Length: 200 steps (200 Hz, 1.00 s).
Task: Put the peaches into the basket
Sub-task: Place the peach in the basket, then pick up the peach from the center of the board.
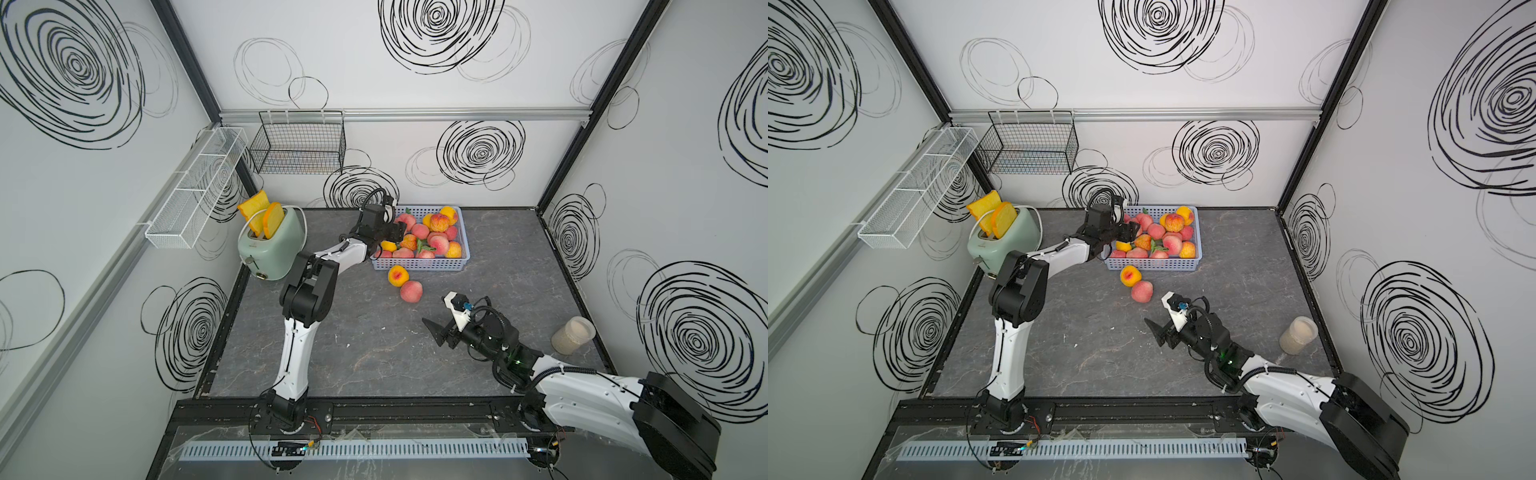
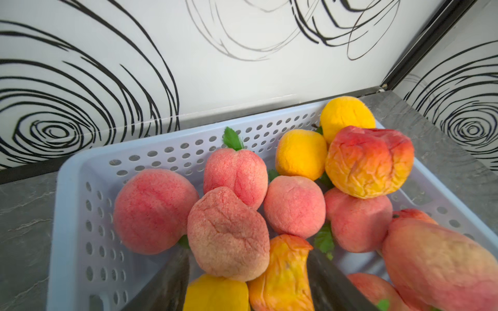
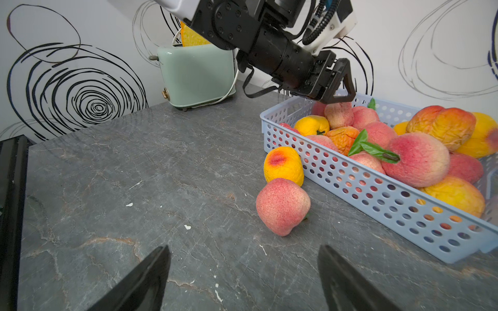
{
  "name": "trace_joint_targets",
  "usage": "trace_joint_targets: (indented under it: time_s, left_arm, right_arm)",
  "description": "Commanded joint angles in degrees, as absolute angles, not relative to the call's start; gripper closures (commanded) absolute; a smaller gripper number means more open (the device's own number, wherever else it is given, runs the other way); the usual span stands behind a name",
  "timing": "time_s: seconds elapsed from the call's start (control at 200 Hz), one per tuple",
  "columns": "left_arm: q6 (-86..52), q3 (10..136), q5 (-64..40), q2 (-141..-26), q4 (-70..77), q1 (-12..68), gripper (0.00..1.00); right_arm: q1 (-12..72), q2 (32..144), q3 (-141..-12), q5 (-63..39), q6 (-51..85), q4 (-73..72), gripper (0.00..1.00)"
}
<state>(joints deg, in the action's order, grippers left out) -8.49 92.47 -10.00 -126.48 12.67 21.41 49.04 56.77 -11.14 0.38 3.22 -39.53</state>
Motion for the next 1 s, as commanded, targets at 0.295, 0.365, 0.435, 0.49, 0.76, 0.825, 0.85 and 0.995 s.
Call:
trace_joint_targets:
  time_s: [0.295,0.365,0.435,0.49,0.76,0.825,0.85,0.995]
  left_arm:
    - [-9.11,79.91,-12.88,-110.04,14.0,24.13,0.27]
    - [-9.34,76.51,-13.56,-106.98,14.03,24.36,0.27]
    - [-9.32,73.58,-14.2,-103.82,13.0,24.66,0.27]
    - [-9.22,71.44,-14.42,-101.45,11.86,24.96,0.27]
    - [-12.0,59.06,-16.37,-89.33,8.28,25.75,0.27]
    - [-12.05,57.09,-16.73,-87.01,6.52,25.84,0.27]
    - [-11.87,56.59,-16.74,-86.19,5.62,25.84,0.27]
    - [-10.75,53.74,-17.11,-81.06,1.43,25.77,0.26]
  right_arm:
    - [49.57,57.07,-12.0,2.19,3.02,-40.81,0.11]
    - [49.55,56.71,-11.99,2.52,3.06,-40.48,0.11]
    - [49.57,56.4,-12.04,2.96,3.15,-40.27,0.11]
    - [49.57,56.25,-12.02,3.29,3.14,-40.19,0.11]
    - [49.56,55.89,-12.0,3.78,3.32,-39.99,0.1]
    - [49.57,55.87,-12.02,3.99,3.34,-39.94,0.1]
    - [49.57,55.9,-12.06,4.12,3.34,-39.84,0.1]
    - [49.49,56.15,-12.14,5.27,3.49,-39.61,0.1]
